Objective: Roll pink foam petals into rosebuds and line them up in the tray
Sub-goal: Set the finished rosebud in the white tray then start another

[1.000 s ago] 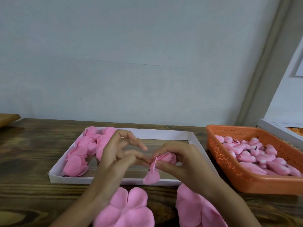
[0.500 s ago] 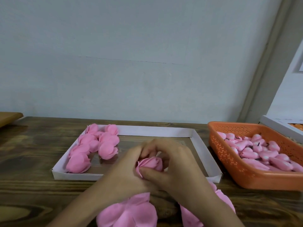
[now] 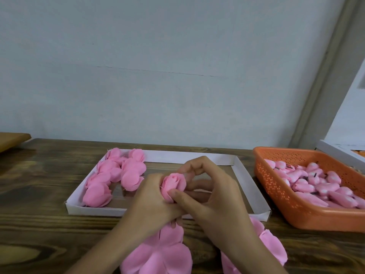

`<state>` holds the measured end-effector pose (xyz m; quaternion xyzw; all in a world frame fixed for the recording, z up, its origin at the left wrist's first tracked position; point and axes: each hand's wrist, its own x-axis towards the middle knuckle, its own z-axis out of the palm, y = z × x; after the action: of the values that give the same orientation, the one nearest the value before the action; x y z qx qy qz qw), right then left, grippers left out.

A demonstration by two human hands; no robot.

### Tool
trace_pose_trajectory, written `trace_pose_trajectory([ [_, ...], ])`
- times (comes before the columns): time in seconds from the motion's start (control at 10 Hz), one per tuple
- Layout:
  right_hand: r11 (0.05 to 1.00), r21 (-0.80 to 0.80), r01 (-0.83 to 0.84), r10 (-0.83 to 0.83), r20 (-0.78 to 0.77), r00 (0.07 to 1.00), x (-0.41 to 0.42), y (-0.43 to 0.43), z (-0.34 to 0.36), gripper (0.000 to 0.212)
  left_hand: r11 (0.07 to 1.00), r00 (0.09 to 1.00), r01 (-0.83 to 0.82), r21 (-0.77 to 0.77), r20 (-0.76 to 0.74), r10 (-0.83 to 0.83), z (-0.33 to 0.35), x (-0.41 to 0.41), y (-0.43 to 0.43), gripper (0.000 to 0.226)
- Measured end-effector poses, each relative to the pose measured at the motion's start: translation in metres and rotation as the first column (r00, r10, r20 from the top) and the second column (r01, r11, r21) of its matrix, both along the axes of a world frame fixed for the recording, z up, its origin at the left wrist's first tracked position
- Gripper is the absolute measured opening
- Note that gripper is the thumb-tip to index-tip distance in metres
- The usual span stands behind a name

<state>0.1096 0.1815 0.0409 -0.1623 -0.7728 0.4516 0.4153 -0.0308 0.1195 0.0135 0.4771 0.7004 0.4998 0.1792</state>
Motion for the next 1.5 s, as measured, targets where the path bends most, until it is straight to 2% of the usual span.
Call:
trace_pose_trajectory([
  [0.1, 0.995, 0.097, 0.036, -0.038, 0.022, 0.999, -0.001, 0.0, -0.001, 0.036, 0.995, 0.999, -0.03, 0.097, 0.016, 0.029, -0.005, 0.002, -0.001, 0.032],
  [0.2, 0.957, 0.27, 0.105, -0.125, 0.058, 0.99, -0.002, 0.001, -0.004, 0.032, 0.992, 0.998, -0.051, 0.116, 0.049, 0.046, 0.0, 0.013, 0.002, 0.03],
  [0.3, 0.943, 0.309, 0.122, -0.142, 0.043, 0.989, -0.002, 0.005, -0.007, 0.029, 0.968, 0.979, 0.062, 0.245, 0.174, -0.106, 0.001, 0.012, 0.003, 0.015],
  [0.4, 0.978, 0.203, 0.047, -0.045, -0.012, 0.999, -0.001, 0.011, -0.004, 0.02, 0.958, 0.938, 0.096, 0.272, 0.298, -0.179, 0.004, 0.006, -0.003, 0.02],
  [0.5, 0.995, 0.085, 0.058, -0.052, -0.076, 0.996, 0.003, 0.023, -0.003, 0.004, 0.951, 0.8, 0.058, 0.303, 0.555, -0.226, 0.008, 0.005, -0.004, 0.045],
  [0.6, 0.986, 0.167, -0.017, 0.008, 0.052, 0.999, 0.007, 0.032, -0.004, 0.024, 0.951, 0.565, -0.044, 0.307, 0.793, -0.23, 0.011, -0.001, 0.0, 0.056],
  [0.7, 0.949, 0.286, -0.136, 0.089, 0.17, 0.981, 0.006, 0.032, -0.01, 0.032, 0.959, 0.401, -0.065, 0.275, 0.887, -0.228, 0.013, -0.005, 0.002, 0.046],
  [0.8, 0.908, 0.382, -0.169, 0.089, 0.219, 0.972, 0.001, 0.025, -0.017, 0.035, 0.958, 0.336, -0.09, 0.273, 0.914, -0.229, 0.013, -0.006, 0.002, 0.045],
  [0.9, 0.903, 0.414, -0.111, 0.041, 0.174, 0.984, -0.004, 0.018, -0.021, 0.046, 0.975, 0.318, -0.04, 0.217, 0.928, -0.194, 0.013, -0.005, 0.0, 0.048],
  [1.0, 0.923, 0.384, -0.024, -0.043, 0.165, 0.985, -0.008, 0.015, -0.022, 0.044, 0.969, 0.271, -0.041, 0.242, 0.937, -0.222, 0.014, -0.001, 0.0, 0.043],
  [1.1, 0.964, 0.267, 0.011, -0.071, 0.214, 0.974, -0.011, 0.01, -0.026, 0.03, 0.951, 0.275, -0.094, 0.296, 0.925, -0.261, 0.013, 0.003, 0.001, 0.038],
  [1.2, 0.999, -0.033, -0.016, 0.021, 0.183, 0.983, -0.013, 0.008, -0.026, 0.027, 0.932, 0.423, -0.065, 0.356, 0.856, -0.297, 0.005, 0.003, 0.0, 0.034],
  [1.3, 0.958, -0.272, -0.092, 0.116, 0.073, 0.991, -0.013, 0.007, -0.021, 0.03, 0.939, 0.506, -0.079, 0.336, 0.824, -0.253, 0.002, 0.001, 0.0, 0.04],
  [1.4, 0.916, -0.378, -0.134, 0.133, -0.03, 0.991, -0.013, 0.003, -0.018, 0.031, 0.933, 0.531, -0.135, 0.334, 0.819, -0.217, 0.001, -0.002, 0.005, 0.047],
  [1.5, 0.905, -0.395, -0.158, 0.123, -0.112, 0.986, -0.015, -0.001, -0.018, 0.031, 0.921, 0.549, -0.153, 0.359, 0.805, -0.223, -0.002, 0.0, 0.01, 0.062],
])
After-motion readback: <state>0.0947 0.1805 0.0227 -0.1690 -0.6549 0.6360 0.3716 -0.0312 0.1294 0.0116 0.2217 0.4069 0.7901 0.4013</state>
